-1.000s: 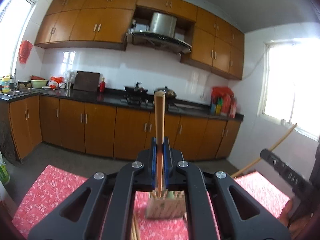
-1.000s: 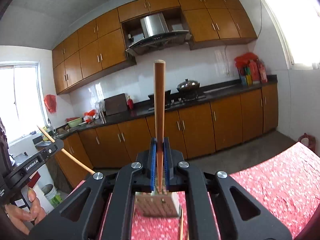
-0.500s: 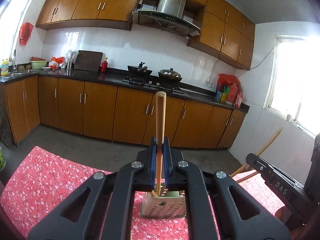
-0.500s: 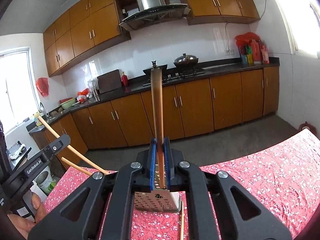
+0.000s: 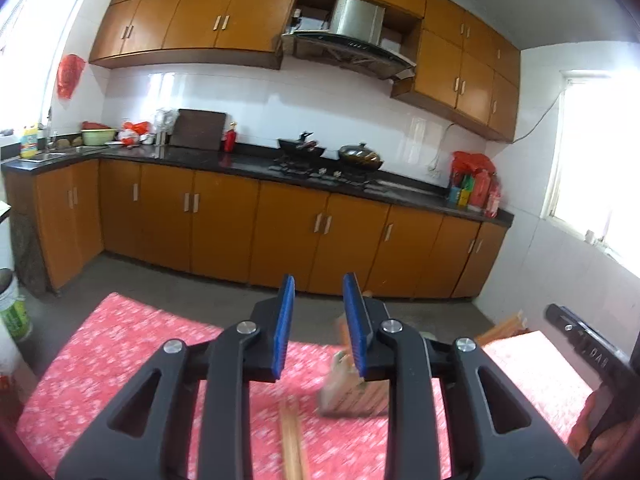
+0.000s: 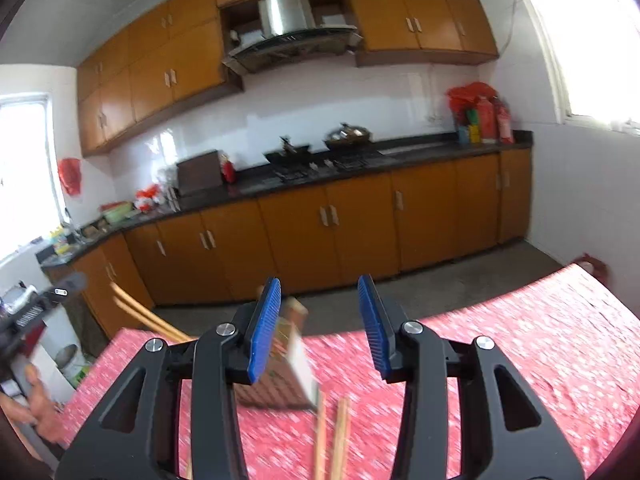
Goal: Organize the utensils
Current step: 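Lower the left tool onto a chopstick while the right tool grasps another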
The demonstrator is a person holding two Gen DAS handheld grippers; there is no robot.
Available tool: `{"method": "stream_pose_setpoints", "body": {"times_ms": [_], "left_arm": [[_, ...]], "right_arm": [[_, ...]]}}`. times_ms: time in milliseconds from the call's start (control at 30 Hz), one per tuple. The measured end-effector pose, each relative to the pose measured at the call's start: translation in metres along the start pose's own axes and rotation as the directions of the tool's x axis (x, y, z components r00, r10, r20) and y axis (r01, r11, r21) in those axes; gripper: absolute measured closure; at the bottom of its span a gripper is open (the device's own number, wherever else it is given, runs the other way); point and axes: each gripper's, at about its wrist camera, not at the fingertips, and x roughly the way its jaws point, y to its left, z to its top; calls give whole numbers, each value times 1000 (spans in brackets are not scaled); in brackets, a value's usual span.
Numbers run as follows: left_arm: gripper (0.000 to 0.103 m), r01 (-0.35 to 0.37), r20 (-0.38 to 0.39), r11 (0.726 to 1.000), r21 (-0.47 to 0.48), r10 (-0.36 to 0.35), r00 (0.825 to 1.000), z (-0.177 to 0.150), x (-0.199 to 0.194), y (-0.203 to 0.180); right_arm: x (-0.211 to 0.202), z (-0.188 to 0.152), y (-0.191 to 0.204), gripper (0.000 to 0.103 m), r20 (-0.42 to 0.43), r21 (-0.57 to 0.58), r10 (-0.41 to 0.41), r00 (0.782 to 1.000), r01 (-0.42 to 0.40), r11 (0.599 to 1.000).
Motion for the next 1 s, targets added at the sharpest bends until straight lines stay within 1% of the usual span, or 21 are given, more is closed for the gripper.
{"method": "stream_pose_setpoints", "body": {"times_ms": [33, 100, 167, 200, 233, 267, 300, 333, 367, 400, 467, 567, 667, 733, 767, 833, 900, 1000], "left_arm": [[73, -13, -11, 1000, 1, 13, 1000, -7, -4, 7], [72, -49, -54, 999, 8, 49, 997, -29, -7, 23], [72, -81, -126, 996, 27, 83, 989, -55, -1, 39], [72, -89, -156, 996, 29, 93, 983, -66, 1, 44], [72, -96, -212, 995, 28, 100, 972, -84, 7, 52], [72, -95, -246, 995, 26, 98, 964, -94, 10, 56], [72, -89, -289, 996, 22, 92, 953, -109, 14, 61], [72, -85, -321, 996, 20, 87, 943, -120, 17, 62], [72, -78, -350, 997, 17, 79, 933, -131, 19, 64], [72, -67, -377, 998, 12, 67, 924, -140, 21, 65], [72, -51, -409, 999, 6, 49, 911, -154, 22, 63], [72, -30, -439, 1000, 0, 27, 898, -168, 24, 56], [72, -15, -456, 1000, 4, 16, 890, -178, 24, 51], [72, -9, -467, 1000, 9, 12, 884, -181, 26, 47], [72, -6, -471, 1000, 10, 10, 882, -182, 26, 46], [72, -3, -480, 1000, 9, 7, 877, -183, 28, 45], [72, 5, -489, 1000, 7, -1, 872, -184, 30, 43], [74, 22, -504, 1000, 13, -12, 864, -187, 32, 37]], "right_arm": [[0, -7, -7, 61, -21, -2, -25, 999, 25, 1000], [8, -31, -23, 61, -107, -7, -70, 992, 70, 998], [23, -58, -35, 62, -212, -6, -87, 973, 88, 996], [32, -76, -40, 70, -284, 3, -77, 956, 82, 997], [40, -92, -42, 75, -344, 18, -53, 938, 63, 998], [45, -108, -41, 83, -390, 28, -28, 920, 43, 999], [49, -122, -41, 86, -430, 39, -8, 903, 27, 999], [54, -138, -38, 86, -472, 51, 15, 882, 10, 999], [56, -149, -35, 86, -496, 59, 32, 868, -2, 998], [57, -157, -33, 88, -511, 63, 42, 858, -11, 998], [60, -172, -25, 88, -540, 60, 55, 840, -26, 998], [61, -182, -15, 88, -559, 45, 57, 827, -38, 998], [65, -185, -11, 88, -573, 22, 45, 818, -39, 999], [64, -187, -8, 88, -565, 0, 27, 825, -33, 999], [66, -187, -7, 89, -561, -26, -4, 828, -13, 1000], [67, -188, -10, 89, -561, -27, -16, 828, 2, 1000], [69, -187, -16, 94, -560, -35, -49, 827, 35, 999], [68, -186, -21, 94, -561, -19, -38, 827, 32, 999]]}}
